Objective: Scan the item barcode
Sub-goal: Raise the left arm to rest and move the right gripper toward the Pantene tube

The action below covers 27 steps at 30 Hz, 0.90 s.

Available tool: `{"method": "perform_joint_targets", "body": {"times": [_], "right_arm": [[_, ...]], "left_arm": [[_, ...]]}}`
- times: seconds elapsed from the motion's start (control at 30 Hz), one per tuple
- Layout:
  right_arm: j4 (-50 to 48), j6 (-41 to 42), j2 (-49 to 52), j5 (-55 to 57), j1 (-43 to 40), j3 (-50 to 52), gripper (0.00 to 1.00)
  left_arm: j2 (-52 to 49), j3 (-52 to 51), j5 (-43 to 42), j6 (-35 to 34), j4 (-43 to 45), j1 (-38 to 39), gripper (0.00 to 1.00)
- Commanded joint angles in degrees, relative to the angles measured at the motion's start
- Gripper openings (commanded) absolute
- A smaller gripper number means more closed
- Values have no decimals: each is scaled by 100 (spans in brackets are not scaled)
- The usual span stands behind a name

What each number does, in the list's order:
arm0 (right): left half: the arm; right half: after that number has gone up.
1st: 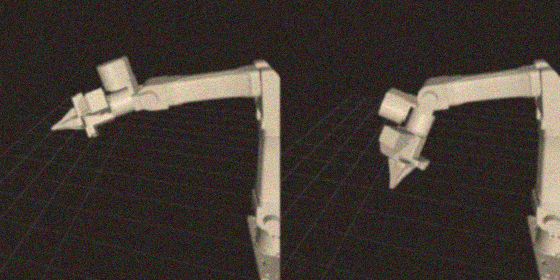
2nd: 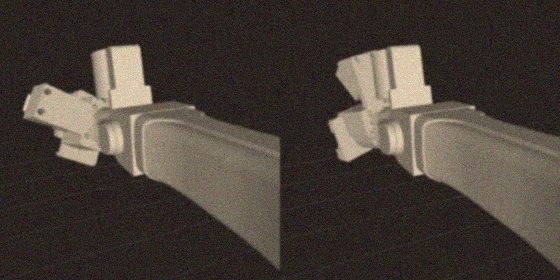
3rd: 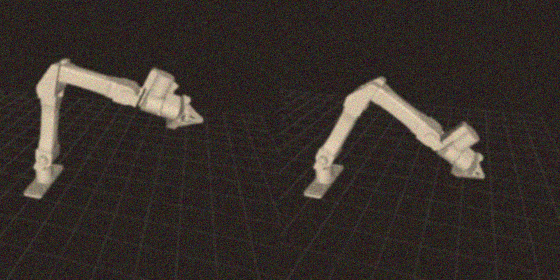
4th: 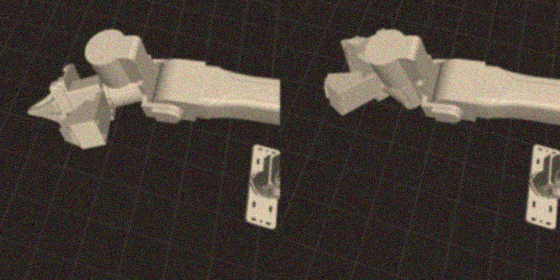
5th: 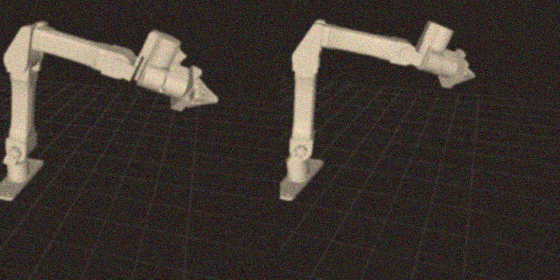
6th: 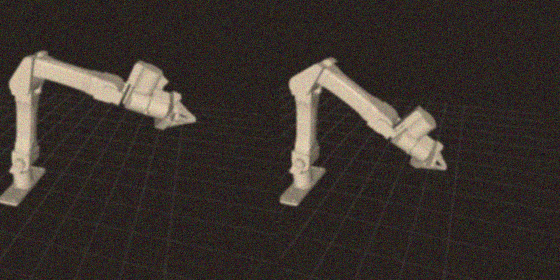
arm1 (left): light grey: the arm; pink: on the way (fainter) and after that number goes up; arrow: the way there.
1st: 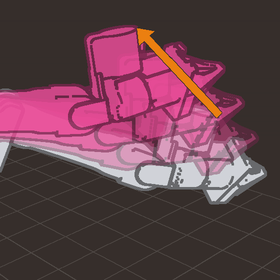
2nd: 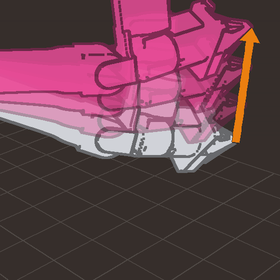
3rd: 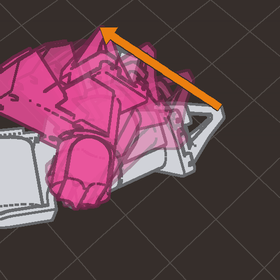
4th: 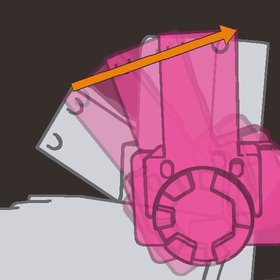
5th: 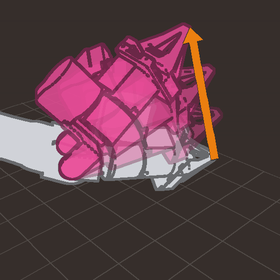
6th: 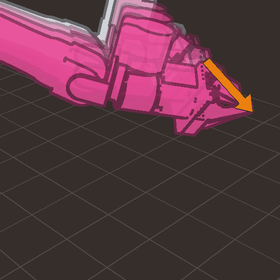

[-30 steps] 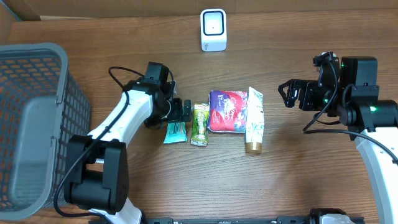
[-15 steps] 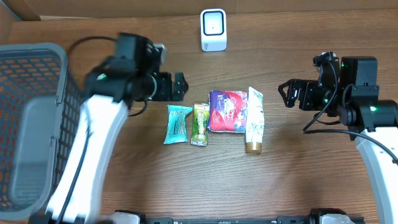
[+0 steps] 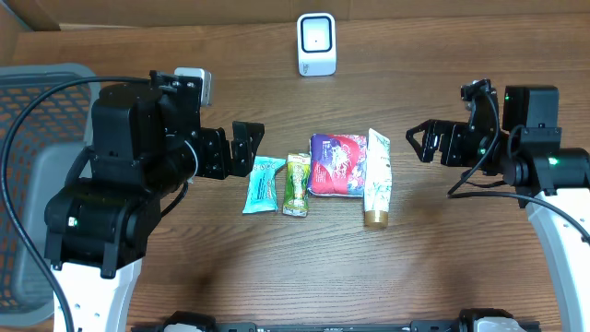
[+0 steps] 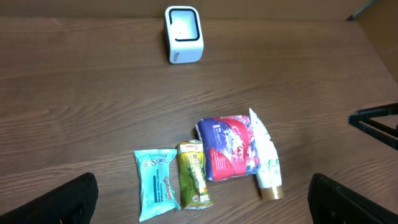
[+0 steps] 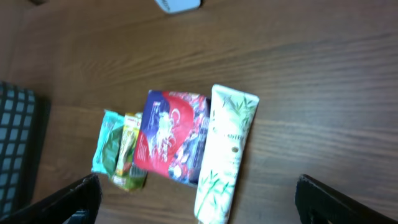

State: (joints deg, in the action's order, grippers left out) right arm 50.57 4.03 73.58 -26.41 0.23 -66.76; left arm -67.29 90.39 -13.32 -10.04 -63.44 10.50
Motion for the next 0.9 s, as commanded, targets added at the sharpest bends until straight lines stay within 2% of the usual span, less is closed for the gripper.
{"method": "perform_joint_targets", "body": {"times": [0.0,0.13,0.23,0.3,0.43,0.53,0.63,0.87], "right_arm": [[105,-291,-15,-168,175,-151,97],[249,-164,-15,619,597,-151,93],[341,442,-15,1683,1145,-151,91],[389,723,4,2218,1447,-151,86],[586,1467,192,3423,2135,-151,76],[754,1923,516,4266,2590,-151,72],[824,2135,944,4684,2935,-151,72],[804,2417,1829,4955,3672,-151,71]], "left_arm": [[-57,42,-24,144,-2,11,100],[-184,42,-22,146,-2,11,99],[-291,42,-33,-4,0,13,100],[-328,42,46,-20,0,4,100],[-367,42,1178,-20,-144,-59,100],[-367,42,1954,-704,-363,-232,99],[-374,42,2188,-1110,-452,-487,100],[-435,42,2186,-1141,-452,-643,100]]}}
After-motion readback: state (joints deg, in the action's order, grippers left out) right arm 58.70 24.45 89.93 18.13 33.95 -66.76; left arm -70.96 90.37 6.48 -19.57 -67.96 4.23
